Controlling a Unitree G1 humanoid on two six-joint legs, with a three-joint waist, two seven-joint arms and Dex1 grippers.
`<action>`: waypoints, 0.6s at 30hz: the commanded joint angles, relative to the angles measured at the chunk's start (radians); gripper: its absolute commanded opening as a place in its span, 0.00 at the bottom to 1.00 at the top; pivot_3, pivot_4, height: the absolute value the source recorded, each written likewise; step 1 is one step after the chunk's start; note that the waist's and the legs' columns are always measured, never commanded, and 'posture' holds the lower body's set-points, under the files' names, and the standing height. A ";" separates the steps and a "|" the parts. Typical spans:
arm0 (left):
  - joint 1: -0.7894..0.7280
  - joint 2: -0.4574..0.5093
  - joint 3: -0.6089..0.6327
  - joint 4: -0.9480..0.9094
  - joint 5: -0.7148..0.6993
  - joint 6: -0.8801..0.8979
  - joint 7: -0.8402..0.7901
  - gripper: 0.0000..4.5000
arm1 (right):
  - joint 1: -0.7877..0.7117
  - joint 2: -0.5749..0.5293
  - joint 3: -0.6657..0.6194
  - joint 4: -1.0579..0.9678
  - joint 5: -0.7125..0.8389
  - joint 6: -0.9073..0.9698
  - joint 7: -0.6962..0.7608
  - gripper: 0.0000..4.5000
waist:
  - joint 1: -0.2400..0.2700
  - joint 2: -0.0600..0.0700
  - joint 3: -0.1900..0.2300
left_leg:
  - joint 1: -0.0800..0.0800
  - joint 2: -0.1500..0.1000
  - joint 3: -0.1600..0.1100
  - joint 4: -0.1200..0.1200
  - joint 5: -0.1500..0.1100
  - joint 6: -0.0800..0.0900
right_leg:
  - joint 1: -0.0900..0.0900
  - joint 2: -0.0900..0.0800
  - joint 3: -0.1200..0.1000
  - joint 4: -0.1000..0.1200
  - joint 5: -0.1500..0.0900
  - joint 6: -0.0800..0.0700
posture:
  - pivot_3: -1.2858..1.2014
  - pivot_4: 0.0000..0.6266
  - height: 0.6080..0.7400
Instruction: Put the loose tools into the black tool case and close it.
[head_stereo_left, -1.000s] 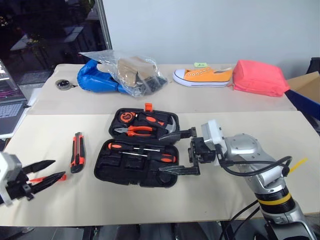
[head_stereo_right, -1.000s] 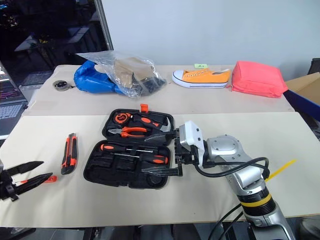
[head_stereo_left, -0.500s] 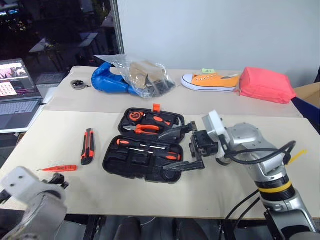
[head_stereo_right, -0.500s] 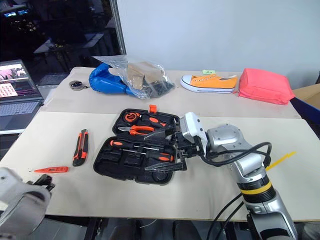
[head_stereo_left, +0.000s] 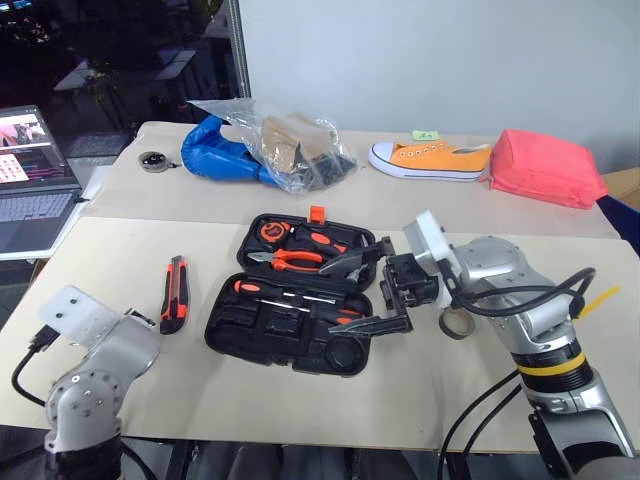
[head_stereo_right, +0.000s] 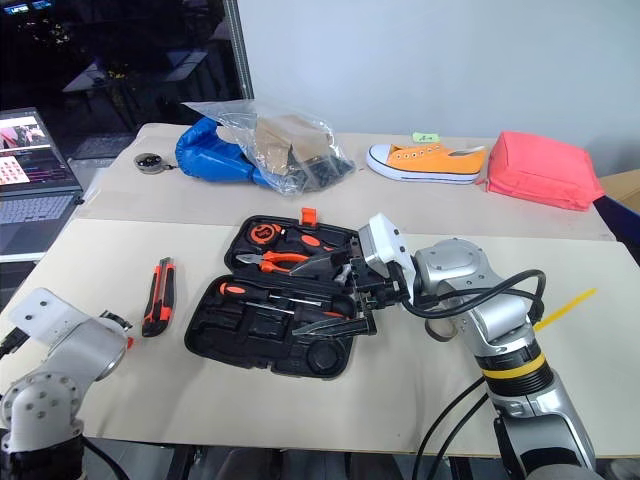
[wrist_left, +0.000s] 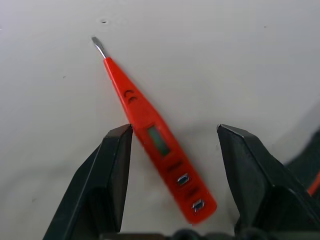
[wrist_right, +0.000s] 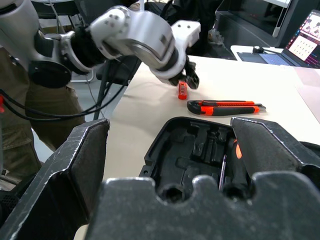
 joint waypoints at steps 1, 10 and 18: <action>-0.014 -0.058 0.012 0.052 0.048 0.006 0.085 0.64 | -0.034 -0.002 -0.022 -0.013 0.015 -0.004 0.008 1.00 | -0.001 0.002 -0.001 | 0.000 0.000 0.000 0.000 0.000 0.000 | 0.000 0.000 0.000 0.000 0.000 0.000 | 0.52 0.24 1.00; -0.012 -0.174 0.063 0.011 0.217 0.093 0.102 0.43 | -0.030 -0.003 -0.027 -0.003 0.004 -0.021 0.006 1.00 | -0.003 0.009 -0.006 | 0.000 -0.011 -0.002 0.000 0.001 -0.001 | 0.002 -0.009 0.003 -0.002 0.001 0.008 | 0.52 0.24 1.00; 0.056 -0.141 0.119 -0.070 0.299 0.148 -0.093 0.10 | -0.004 0.003 -0.039 -0.024 0.001 -0.020 -0.039 1.00 | -0.017 0.009 -0.006 | 0.000 -0.011 -0.003 0.000 0.001 -0.001 | 0.002 -0.008 0.002 -0.002 0.001 0.008 | 0.52 0.24 1.00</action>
